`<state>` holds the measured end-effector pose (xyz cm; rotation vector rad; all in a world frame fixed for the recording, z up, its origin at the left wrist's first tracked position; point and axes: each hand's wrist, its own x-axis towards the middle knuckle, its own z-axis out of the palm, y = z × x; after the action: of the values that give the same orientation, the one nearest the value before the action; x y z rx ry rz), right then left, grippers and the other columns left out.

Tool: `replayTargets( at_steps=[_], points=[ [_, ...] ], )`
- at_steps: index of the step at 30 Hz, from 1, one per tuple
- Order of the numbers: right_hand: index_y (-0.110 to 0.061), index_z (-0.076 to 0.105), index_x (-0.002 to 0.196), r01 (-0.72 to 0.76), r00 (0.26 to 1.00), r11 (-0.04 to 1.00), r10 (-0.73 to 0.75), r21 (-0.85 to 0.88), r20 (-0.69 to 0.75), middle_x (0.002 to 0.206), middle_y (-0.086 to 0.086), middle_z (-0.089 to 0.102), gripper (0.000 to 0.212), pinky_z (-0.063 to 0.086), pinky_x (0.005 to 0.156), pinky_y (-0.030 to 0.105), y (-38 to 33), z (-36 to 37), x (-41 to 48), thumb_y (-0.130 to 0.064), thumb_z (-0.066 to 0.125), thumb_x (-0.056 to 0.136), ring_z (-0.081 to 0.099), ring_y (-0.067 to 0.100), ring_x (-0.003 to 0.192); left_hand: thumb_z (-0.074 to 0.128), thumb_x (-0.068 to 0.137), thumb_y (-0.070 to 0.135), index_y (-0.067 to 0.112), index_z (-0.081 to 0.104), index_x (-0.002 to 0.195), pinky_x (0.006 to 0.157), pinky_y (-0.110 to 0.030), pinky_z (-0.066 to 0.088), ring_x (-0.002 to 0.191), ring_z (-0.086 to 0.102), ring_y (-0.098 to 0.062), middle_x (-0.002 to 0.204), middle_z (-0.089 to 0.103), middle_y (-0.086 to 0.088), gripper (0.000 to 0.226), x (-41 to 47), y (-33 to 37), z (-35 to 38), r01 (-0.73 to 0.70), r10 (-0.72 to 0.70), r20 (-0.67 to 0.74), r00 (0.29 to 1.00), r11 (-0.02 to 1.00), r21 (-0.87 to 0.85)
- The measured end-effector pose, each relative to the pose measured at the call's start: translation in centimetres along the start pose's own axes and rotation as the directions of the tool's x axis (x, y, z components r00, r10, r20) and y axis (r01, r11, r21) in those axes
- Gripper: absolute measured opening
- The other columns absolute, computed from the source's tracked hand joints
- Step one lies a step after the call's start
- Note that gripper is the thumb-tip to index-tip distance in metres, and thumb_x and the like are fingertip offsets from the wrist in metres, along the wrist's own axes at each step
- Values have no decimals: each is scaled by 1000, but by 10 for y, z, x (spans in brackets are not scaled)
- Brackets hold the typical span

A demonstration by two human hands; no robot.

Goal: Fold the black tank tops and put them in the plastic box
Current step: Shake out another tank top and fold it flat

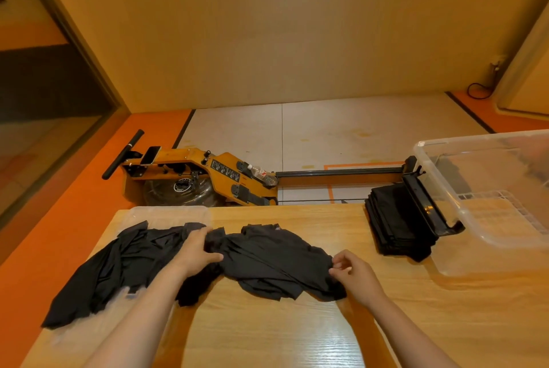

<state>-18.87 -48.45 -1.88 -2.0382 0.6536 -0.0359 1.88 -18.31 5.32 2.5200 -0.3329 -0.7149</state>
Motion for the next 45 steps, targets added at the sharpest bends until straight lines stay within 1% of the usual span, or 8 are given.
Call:
replayTargets(
  at_steps=[7,11,16,22,26,30,36,45],
  points=[
    [-36,57,113,84,987,913,-23,-399,157,120,-16,47,42,37,91,17,21,30,-18,-30,73,74,46,4,112,70,87,29,17,28,151,116,-40,26,145,22,-23,157,26,-4,77,-7,-35,30,-5,31,-159,987,987,162],
    [-29,64,111,137,990,857,-104,-497,93,122,-16,49,30,36,96,18,19,38,-25,-18,66,84,45,5,120,63,92,33,18,38,145,109,-41,32,137,35,-22,148,41,-1,61,-3,-43,19,-15,80,-314,946,979,203],
    [-35,52,87,66,994,918,-93,-392,-51,92,-13,54,22,43,72,19,11,38,-35,-15,59,90,52,5,86,57,93,44,25,57,127,104,-37,30,128,39,-19,128,58,2,40,14,-27,13,-13,116,-290,950,942,336],
    [-32,49,96,19,990,966,-54,-256,-131,91,-13,57,13,43,69,19,0,32,-42,-18,50,97,52,4,85,59,91,47,17,33,147,109,-40,28,137,31,-25,143,47,-5,69,42,-6,25,-10,87,-185,979,924,383],
    [-30,40,97,3,983,994,-23,-110,-181,81,-7,59,18,43,57,21,-14,13,-46,-15,48,98,58,6,69,60,89,49,21,32,147,113,-41,19,133,35,-23,126,55,3,70,64,-4,30,-42,57,-31,998,934,355],
    [-21,44,98,-26,964,997,44,71,-261,88,-4,57,12,43,63,15,-21,-7,-49,-11,52,97,58,3,77,52,93,51,29,52,119,114,-42,15,126,44,-22,121,59,1,34,66,-12,42,-69,9,115,993,846,529],
    [-18,54,97,-6,967,973,64,231,-246,96,1,60,18,46,75,16,-27,-25,-46,-5,64,88,58,2,89,59,91,43,31,50,87,111,-41,18,107,54,-17,92,59,10,15,51,-11,46,-112,92,69,993,906,408],
    [-13,65,86,92,950,976,-26,197,-313,87,0,66,4,43,72,16,-61,-64,-11,-11,65,89,60,7,86,77,79,24,18,50,65,62,-30,36,70,55,-20,69,53,1,31,33,19,-27,-276,282,-29,959,951,142]
  ],
)
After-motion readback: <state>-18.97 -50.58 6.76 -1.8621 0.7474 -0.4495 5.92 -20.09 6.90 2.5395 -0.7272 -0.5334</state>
